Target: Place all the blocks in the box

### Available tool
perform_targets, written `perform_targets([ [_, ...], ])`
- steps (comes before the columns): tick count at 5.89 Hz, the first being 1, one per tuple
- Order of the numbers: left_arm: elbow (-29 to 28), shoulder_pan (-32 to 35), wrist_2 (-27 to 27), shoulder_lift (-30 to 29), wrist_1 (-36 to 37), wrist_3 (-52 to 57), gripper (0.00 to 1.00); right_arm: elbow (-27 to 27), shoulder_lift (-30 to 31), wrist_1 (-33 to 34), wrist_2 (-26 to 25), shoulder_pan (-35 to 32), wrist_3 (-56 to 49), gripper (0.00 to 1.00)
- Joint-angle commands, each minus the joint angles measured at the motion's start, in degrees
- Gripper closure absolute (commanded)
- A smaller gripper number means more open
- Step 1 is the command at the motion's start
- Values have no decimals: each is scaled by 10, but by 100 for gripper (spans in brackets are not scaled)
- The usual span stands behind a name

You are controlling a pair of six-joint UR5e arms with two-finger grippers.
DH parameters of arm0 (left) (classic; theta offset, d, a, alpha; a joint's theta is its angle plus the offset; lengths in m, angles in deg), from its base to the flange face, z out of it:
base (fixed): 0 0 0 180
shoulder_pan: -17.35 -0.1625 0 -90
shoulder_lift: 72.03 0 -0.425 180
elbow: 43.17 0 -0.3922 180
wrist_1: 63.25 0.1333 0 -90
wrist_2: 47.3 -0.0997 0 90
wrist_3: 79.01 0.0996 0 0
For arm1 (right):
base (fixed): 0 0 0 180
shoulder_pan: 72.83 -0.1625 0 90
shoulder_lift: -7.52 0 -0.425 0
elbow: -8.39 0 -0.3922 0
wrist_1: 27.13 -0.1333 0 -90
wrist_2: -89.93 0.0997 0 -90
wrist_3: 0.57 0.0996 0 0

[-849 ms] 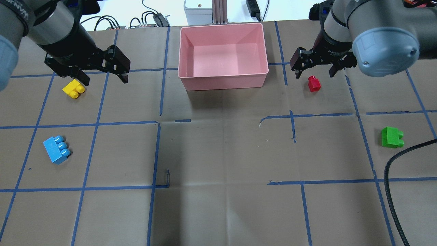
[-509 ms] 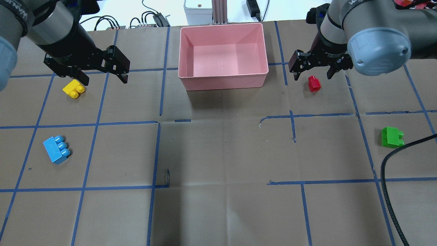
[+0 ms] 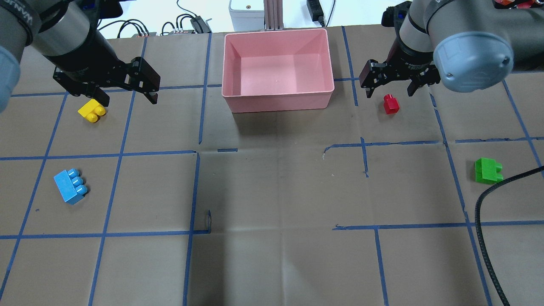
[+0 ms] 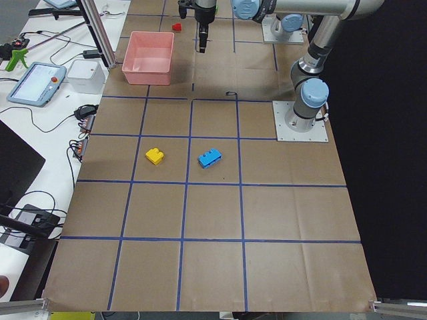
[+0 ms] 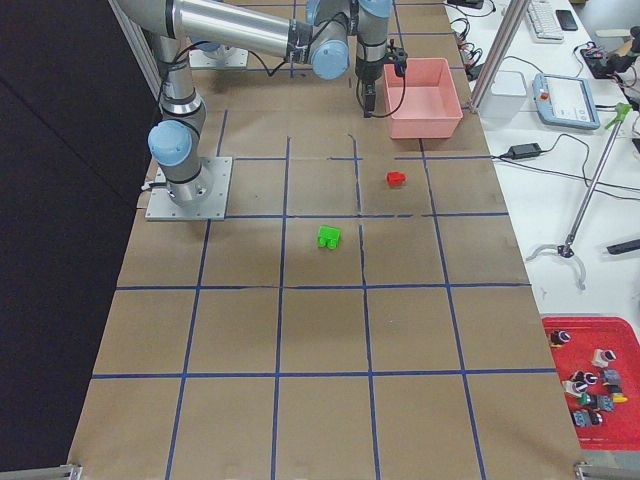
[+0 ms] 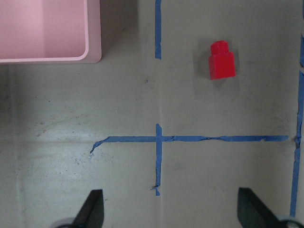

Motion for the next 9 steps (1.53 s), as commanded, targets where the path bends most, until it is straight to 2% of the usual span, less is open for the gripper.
perform_targets([
  [1, 0, -29, -3, 1, -2, 5, 1, 3, 1, 0, 1, 0, -1, 0],
  [2, 0, -89, 2, 1, -1, 39, 1, 21, -1, -2, -4, -1, 0, 0],
  [3, 0, -189, 5, -5, 2, 125, 1, 29, -3, -5, -8, -1, -3, 0],
  [4, 1, -303, 6, -13, 2, 162, 1, 23, -6, -7, -3, -2, -3, 0],
  [5, 7, -368, 2, -20, 2, 180, 1, 18, -8, -3, -5, 7, -22, 0],
  [6, 19, -383, -3, -16, -2, 173, 1, 15, -2, -2, -9, 44, -88, 0],
  [7, 31, -386, 1, -14, 8, 134, 1, 8, -1, -12, -2, 116, -103, 0],
  [8, 37, -389, 2, -20, 9, -27, 1, -3, -6, -3, 2, 186, -206, 1],
  [9, 43, -390, 1, -32, 16, -71, 1, -20, -9, -3, 19, 254, -260, 1],
])
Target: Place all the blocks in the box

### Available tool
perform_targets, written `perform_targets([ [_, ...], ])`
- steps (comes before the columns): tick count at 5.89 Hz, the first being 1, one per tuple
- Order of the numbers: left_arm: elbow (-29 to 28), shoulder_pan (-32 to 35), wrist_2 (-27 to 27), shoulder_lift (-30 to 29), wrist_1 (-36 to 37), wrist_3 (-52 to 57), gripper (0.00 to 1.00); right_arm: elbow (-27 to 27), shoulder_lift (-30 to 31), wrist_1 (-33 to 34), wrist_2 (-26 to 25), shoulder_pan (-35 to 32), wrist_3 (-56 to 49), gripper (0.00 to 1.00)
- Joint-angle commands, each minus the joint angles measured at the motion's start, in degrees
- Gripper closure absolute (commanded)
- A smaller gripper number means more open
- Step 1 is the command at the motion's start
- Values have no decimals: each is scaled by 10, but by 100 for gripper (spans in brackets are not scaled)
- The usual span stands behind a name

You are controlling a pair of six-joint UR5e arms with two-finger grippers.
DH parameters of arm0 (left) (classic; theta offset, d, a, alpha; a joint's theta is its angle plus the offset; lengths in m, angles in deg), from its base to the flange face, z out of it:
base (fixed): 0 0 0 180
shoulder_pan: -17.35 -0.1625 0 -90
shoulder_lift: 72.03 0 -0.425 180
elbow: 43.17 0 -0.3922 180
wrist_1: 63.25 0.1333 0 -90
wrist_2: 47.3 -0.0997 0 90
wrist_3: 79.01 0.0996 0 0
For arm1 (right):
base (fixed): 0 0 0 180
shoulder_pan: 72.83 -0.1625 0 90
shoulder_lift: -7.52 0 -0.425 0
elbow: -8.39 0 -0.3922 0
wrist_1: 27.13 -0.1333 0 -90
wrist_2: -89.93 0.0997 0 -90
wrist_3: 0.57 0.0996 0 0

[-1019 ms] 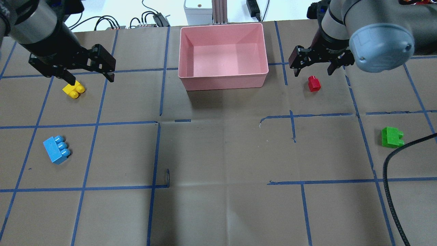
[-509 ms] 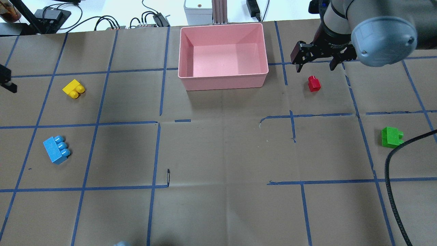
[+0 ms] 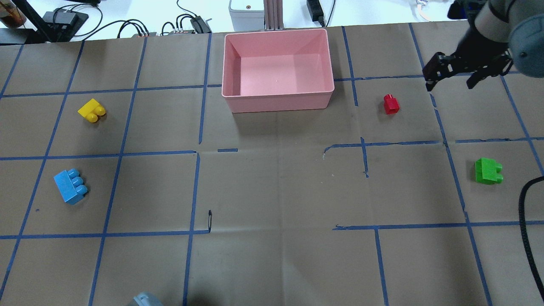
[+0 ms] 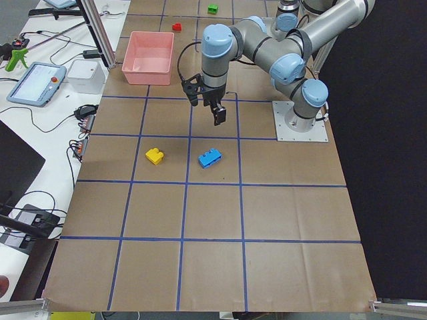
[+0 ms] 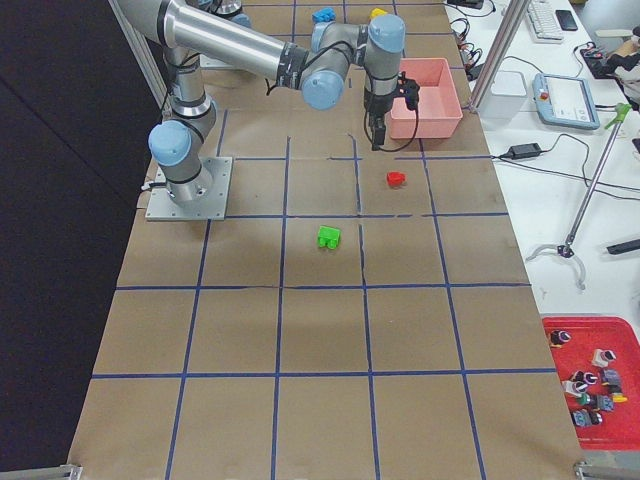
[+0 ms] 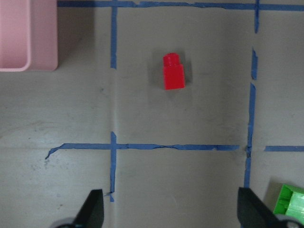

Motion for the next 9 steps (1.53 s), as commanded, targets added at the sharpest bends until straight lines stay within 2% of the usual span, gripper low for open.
perform_targets([
  [1, 10, -2, -2, -40, 54, -64, 1, -69, -5, 55, 20, 96, -64, 1],
  [2, 21, -2, -2, -73, 87, -66, 1, -155, 5, 185, 12, 111, -75, 1],
  [3, 50, -1, -2, -91, 126, -67, 1, -193, 2, 219, 22, 150, -101, 1],
  [5, 159, -1, -1, -118, 276, -65, 1, -217, -19, 221, 39, 192, -161, 1],
  [6, 188, -1, -2, -141, 329, -64, 1, -232, -41, 242, 53, 206, -171, 1],
  [8, 204, 0, -2, -183, 393, -63, 1, -264, -59, 311, 54, 217, -191, 5],
  [9, 204, 0, -2, -196, 395, -65, 1, -265, -67, 313, 54, 221, -193, 7],
])
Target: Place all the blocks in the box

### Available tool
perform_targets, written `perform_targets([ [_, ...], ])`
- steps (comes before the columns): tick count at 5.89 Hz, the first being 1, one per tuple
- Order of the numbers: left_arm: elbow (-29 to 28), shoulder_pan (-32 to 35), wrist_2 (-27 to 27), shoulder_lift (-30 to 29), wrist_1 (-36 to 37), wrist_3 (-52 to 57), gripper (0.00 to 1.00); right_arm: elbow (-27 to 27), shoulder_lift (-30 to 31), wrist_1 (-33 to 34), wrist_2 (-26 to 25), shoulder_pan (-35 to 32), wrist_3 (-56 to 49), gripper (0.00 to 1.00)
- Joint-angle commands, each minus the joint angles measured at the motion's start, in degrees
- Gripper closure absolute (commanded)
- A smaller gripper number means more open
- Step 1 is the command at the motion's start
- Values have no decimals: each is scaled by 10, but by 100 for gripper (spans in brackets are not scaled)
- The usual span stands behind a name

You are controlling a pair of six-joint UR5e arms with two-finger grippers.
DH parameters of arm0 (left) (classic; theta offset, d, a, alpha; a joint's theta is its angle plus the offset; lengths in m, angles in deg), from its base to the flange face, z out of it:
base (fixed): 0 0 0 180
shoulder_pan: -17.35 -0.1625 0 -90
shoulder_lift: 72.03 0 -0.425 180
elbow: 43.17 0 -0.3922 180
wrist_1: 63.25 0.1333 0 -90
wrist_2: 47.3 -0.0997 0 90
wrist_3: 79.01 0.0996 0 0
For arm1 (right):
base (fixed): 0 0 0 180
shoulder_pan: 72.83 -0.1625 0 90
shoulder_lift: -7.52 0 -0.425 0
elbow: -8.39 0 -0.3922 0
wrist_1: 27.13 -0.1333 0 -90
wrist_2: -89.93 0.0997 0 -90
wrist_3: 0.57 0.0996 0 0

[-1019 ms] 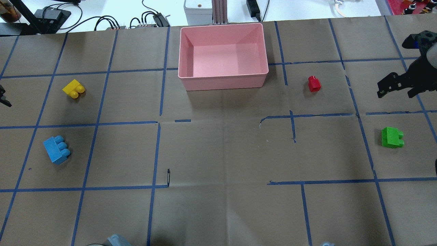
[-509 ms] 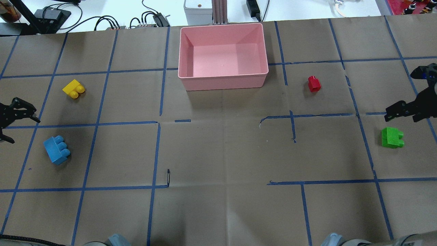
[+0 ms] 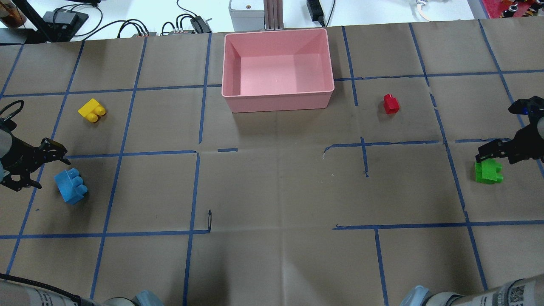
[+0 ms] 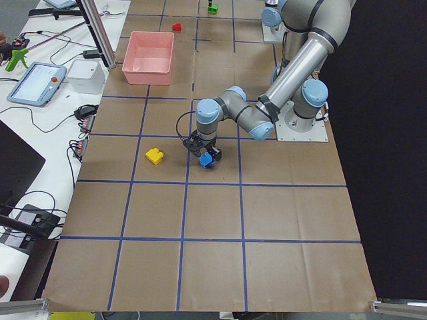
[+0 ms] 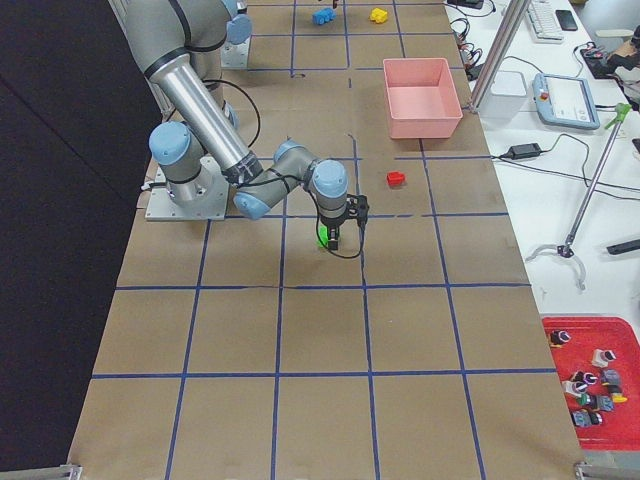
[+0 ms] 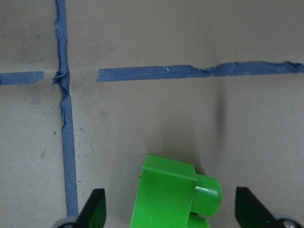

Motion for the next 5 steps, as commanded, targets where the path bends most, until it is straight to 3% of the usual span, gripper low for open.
perform_targets([
  [1, 3, 1, 1, -24, 10, -4, 1, -6, -11, 11, -1, 5, -11, 10],
  [3, 18, 1, -1, -41, 55, 3, 1, -13, -11, 11, -3, 5, -16, 12],
  [4, 19, 1, -2, -42, 56, 4, 8, -23, -6, 11, -4, 6, -16, 12],
  [5, 19, 1, -2, -42, 56, 4, 21, -23, -6, 11, -6, 5, -16, 17],
])
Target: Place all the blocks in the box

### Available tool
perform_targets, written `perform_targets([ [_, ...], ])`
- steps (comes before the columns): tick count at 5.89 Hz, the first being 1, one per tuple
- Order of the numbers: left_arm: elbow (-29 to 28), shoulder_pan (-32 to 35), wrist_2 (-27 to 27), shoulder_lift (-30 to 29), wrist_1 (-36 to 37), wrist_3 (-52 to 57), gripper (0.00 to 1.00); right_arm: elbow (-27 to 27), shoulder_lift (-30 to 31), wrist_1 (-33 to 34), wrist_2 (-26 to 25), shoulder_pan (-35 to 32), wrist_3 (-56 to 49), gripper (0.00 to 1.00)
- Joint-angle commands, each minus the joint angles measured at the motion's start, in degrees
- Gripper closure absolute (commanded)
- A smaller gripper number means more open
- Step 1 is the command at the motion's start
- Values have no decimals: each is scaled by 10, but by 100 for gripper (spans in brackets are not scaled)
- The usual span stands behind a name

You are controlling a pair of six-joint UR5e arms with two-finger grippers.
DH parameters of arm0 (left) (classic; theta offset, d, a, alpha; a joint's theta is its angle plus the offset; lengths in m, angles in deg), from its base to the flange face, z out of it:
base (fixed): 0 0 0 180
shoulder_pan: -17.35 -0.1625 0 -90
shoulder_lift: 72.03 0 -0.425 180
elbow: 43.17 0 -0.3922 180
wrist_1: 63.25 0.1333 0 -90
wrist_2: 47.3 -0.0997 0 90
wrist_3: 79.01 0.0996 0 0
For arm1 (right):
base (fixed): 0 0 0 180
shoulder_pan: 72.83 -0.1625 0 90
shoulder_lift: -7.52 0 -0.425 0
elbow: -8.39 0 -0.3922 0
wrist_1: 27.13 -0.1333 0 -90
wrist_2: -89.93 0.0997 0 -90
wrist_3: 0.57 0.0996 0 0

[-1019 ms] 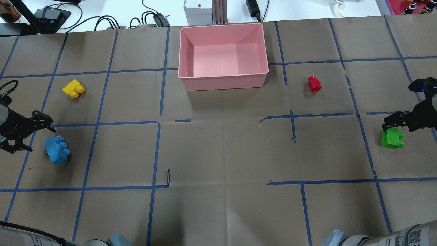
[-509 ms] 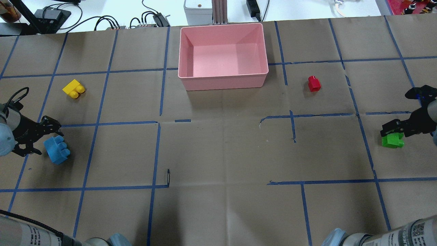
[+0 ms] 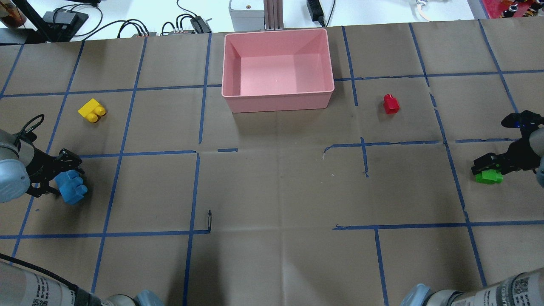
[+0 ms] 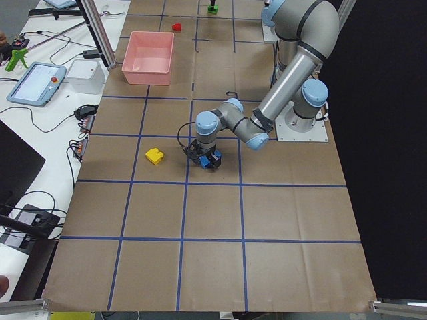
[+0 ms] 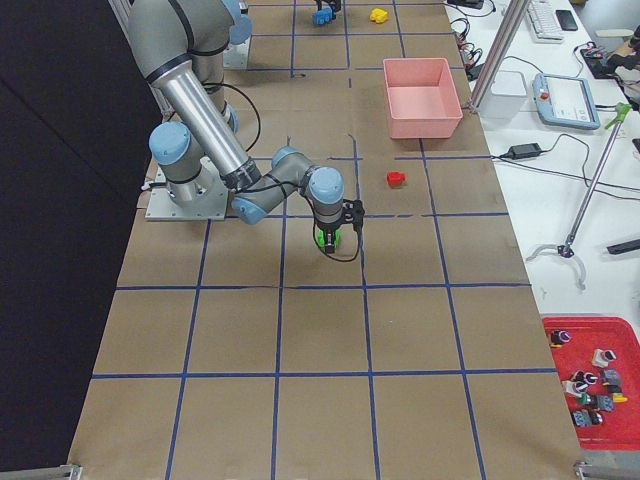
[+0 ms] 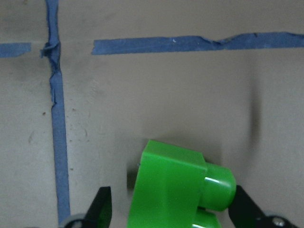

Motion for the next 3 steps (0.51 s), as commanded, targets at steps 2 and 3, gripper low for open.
perform_targets([
  [2, -1, 0, 0, 0, 2, 1, 43, -2, 12, -9, -7, 0, -1, 58],
  [3, -3, 0, 1, 4, -3, 1, 53, -2, 25, -16, -2, 0, 4, 90],
])
